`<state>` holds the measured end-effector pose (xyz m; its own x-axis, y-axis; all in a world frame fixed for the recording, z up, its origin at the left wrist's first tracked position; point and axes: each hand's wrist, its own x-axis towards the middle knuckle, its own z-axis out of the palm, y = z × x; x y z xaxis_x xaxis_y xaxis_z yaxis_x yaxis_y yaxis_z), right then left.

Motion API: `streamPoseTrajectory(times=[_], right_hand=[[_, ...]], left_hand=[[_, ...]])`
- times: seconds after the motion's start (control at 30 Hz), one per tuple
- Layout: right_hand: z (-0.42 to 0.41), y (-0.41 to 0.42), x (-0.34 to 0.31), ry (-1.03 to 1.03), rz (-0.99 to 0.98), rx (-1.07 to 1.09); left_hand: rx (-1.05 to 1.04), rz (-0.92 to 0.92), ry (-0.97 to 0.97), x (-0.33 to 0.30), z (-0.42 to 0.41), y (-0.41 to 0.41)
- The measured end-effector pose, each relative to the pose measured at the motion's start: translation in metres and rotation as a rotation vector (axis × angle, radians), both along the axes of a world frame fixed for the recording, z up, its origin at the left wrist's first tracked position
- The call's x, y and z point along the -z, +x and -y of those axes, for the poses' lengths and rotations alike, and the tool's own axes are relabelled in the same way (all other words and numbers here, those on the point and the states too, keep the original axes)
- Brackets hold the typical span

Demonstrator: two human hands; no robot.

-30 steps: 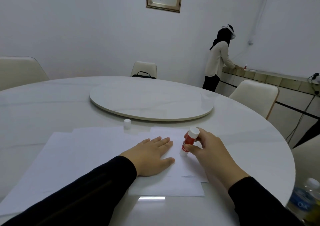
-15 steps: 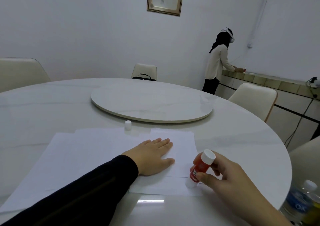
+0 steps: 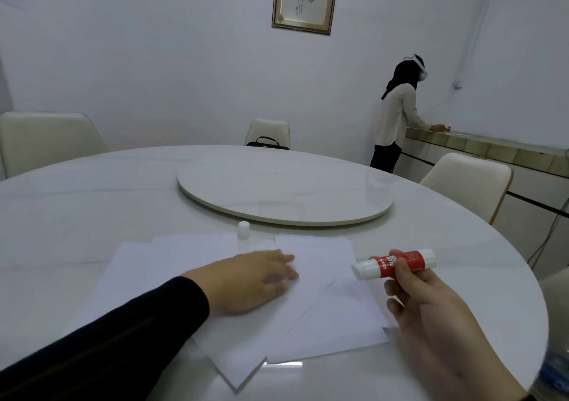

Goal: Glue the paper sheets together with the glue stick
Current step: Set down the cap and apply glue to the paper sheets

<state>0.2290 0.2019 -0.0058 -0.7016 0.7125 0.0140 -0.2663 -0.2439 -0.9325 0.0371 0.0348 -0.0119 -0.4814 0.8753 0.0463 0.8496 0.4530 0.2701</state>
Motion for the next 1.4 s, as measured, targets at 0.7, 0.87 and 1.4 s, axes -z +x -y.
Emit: streamPoseTrajectory(times=[0.7,0.87,1.4], right_hand=[[0.027,-0.121,-0.016,0.837,0.298,-0.022],[0.020,-0.137,0.000,0.914,0.359,-0.005],[0.018,-0.141,0.005,1.082,0.392,-0.052]], left_hand=[[-0.066,-0.071,-0.107,0.026,0.007,-0.007],[-0.074,-0.084,-0.118,0.028,0.006,-0.008],[-0.086,-0.078,-0.144,0.026,0.006,-0.006]])
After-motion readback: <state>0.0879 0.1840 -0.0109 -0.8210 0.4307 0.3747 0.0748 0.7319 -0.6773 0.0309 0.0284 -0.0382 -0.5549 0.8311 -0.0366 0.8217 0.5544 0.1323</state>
